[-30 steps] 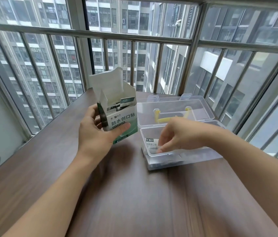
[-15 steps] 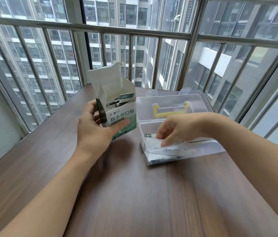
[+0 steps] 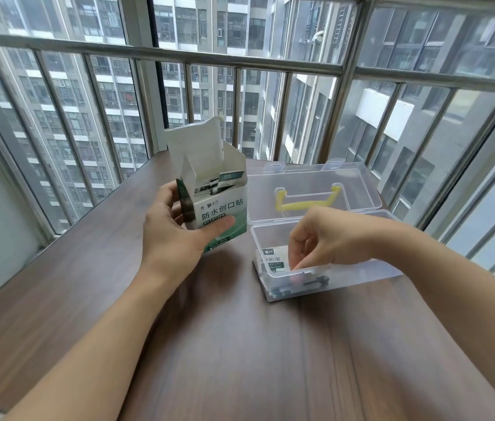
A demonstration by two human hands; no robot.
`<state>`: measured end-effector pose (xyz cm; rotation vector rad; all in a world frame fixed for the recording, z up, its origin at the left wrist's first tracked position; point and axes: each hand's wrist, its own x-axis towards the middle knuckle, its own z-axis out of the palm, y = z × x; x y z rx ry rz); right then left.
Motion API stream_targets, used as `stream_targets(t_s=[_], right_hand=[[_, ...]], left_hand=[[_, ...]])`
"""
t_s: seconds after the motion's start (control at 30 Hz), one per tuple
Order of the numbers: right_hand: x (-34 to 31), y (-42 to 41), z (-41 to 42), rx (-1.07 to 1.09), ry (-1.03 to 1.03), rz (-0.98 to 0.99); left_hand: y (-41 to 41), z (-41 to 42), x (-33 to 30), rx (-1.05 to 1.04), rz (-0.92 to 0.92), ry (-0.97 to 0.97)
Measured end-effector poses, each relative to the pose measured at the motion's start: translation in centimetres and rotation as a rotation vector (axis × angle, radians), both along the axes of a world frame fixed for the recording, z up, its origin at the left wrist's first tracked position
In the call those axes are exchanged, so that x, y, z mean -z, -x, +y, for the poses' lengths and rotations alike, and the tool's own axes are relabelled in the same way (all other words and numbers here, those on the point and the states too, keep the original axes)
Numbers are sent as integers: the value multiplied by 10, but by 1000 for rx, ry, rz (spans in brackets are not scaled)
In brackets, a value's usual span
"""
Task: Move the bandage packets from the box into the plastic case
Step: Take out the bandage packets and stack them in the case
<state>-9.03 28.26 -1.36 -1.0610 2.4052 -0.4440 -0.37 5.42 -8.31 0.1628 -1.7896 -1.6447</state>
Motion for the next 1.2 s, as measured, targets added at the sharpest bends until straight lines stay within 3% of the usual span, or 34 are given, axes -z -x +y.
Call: stream_targets(t_s=[0.1, 0.23, 0.47, 0.67, 1.2], right_hand=[[1, 4, 2, 23, -27, -68], [-1, 5, 6, 104, 185, -107], [-4, 9, 7, 95, 185, 82], [-18, 14, -1, 97, 361, 160], [-42, 25, -27, 184, 343, 178]], left_hand=[[-1, 1, 0, 3, -2, -1], [-2, 0, -2, 11, 0, -2], [-2, 0, -3, 15, 5, -9], [-4, -2, -8, -10, -15, 48], [-7, -10, -11, -37, -37, 58]])
